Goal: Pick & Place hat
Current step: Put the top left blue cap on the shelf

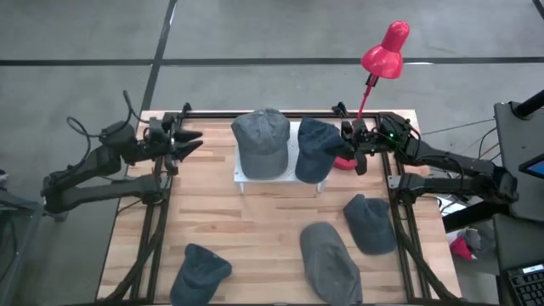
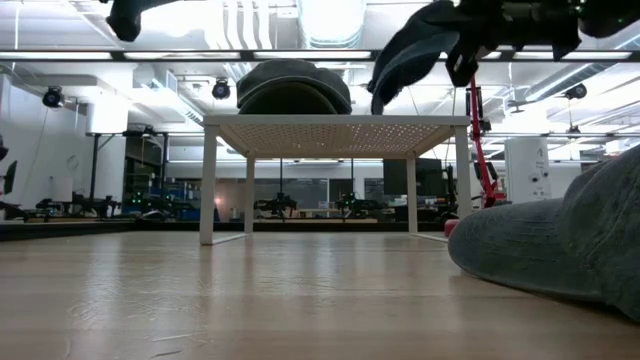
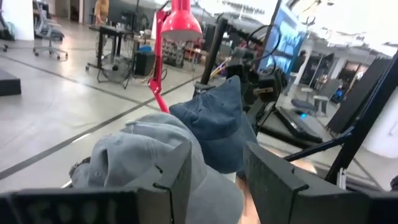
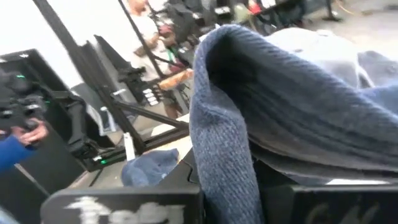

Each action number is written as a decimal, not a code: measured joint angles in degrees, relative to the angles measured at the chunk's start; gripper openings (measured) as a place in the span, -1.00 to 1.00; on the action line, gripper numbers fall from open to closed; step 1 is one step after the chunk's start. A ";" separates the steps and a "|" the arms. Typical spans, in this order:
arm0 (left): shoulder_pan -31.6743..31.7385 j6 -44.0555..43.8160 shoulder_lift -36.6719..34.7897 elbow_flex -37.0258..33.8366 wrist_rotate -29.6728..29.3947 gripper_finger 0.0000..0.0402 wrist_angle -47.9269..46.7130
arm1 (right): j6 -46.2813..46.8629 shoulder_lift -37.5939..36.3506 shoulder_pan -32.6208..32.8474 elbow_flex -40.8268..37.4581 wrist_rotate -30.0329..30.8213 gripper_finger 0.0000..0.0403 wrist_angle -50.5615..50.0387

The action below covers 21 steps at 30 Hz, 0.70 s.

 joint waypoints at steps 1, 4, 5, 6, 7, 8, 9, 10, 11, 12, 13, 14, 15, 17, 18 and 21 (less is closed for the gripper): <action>0.00 -0.15 -0.54 -0.77 0.00 -0.28 0.43 | 0.62 -0.06 -0.52 -0.71 -1.36 -0.94 2.10; -0.02 -0.19 -1.99 -2.40 0.05 -0.28 0.65 | 2.89 -0.27 -2.43 -3.01 -4.49 -0.94 7.98; -0.01 -0.19 -2.45 -2.79 0.01 -0.28 0.96 | 3.71 -0.31 -3.20 -3.78 -5.37 -0.94 9.54; 0.00 -0.21 -2.79 -3.25 0.00 -0.28 1.18 | 4.36 -0.31 -4.01 -4.55 -6.53 -0.94 11.35; -0.01 -0.21 -3.19 -3.82 0.02 -0.28 0.91 | 5.17 -0.31 -4.86 -5.28 -7.83 -0.94 13.12; -0.01 -0.25 -3.57 -4.34 0.05 -0.28 0.50 | 6.20 -0.31 -5.70 -5.90 -9.10 -0.94 14.83; -0.01 -0.32 -4.01 -4.65 0.05 -0.28 0.45 | 7.14 -0.31 -6.62 -6.42 -10.47 -0.94 16.08; -0.02 -0.32 -4.41 -4.91 0.06 -0.28 0.73 | 7.70 -0.31 -7.56 -6.88 -11.99 -0.94 16.76; 0.00 -0.33 -4.77 -5.18 0.05 -0.28 0.84 | 8.29 -0.31 -8.41 -7.29 -13.27 -0.94 17.01; 0.00 -0.32 -5.01 -5.38 0.05 -0.28 0.68 | 8.90 -0.27 -9.16 -7.51 -14.26 -0.94 17.04; 0.00 -0.32 -5.24 -5.40 0.05 -0.28 0.56 | 9.29 -0.22 -9.87 -7.77 -15.01 -0.94 17.61; -0.02 -0.32 -5.31 -5.36 0.05 -0.28 0.84 | 9.53 -0.21 -10.50 -7.97 -15.76 -0.94 18.18; 0.00 -0.32 -5.30 -5.34 0.03 -0.28 0.90 | 9.60 -0.21 -11.08 -8.01 -16.49 -0.94 18.80; 0.00 -0.32 -5.21 -5.38 0.05 -0.28 0.40 | 10.02 -0.20 -11.96 -8.01 -17.53 -0.94 20.06; -0.02 -0.32 -5.18 -5.38 0.05 -0.28 0.38 | 10.40 -0.06 -12.29 -8.01 -18.04 -0.94 21.07; 0.00 -0.32 -5.23 -5.38 0.03 -0.28 -0.15 | 11.12 0.73 -12.68 -8.01 -18.58 -0.94 24.25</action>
